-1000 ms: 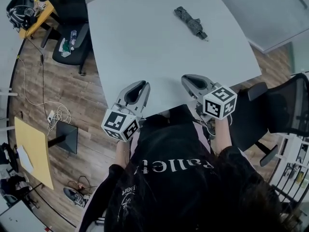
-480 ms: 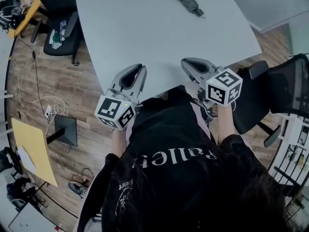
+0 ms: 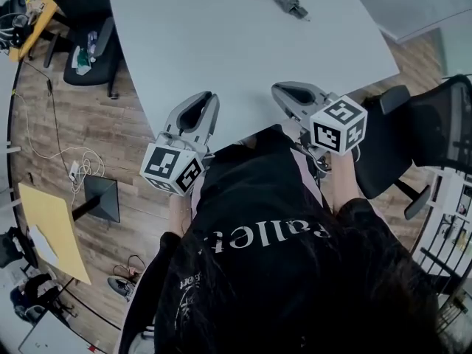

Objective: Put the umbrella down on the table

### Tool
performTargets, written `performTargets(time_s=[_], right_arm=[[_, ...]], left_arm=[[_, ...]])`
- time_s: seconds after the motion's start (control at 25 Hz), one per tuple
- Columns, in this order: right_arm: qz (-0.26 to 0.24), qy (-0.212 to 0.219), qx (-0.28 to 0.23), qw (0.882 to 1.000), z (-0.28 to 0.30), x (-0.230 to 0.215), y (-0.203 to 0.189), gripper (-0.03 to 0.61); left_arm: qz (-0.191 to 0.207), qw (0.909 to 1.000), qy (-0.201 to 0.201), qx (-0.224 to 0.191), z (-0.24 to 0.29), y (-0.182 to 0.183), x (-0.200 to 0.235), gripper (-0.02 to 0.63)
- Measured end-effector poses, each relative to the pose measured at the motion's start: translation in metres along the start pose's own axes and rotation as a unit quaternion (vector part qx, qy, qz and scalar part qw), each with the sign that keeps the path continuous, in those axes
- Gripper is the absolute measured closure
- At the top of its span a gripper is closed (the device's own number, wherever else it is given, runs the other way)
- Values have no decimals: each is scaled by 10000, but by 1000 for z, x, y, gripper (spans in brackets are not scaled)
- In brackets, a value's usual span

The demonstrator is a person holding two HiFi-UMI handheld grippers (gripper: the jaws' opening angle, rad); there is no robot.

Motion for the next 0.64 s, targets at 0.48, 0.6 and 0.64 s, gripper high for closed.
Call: performTargets(time_s=[0.48, 0.6, 0.64], right_arm=[[53, 94, 69, 9999, -1, -13, 5, 557], [37, 142, 82, 9999, -1, -17, 6, 557], [29, 156, 87, 9998, -1, -19, 7, 557]], left_arm=[[-35, 9999, 82, 67, 13, -1, -3, 556], [-53, 9999, 136, 78, 17, -2, -4, 556], [-59, 9998, 154, 81, 18, -2, -4, 557]])
Point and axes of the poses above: the fingertips, and each gripper's own axes: z forward along the fingers, x to its left, y out of its top, the point moved 3 cm from there along -z, backward along the fingers, and after that the axes turned 4 degrees about z, right-handed, at the moved point
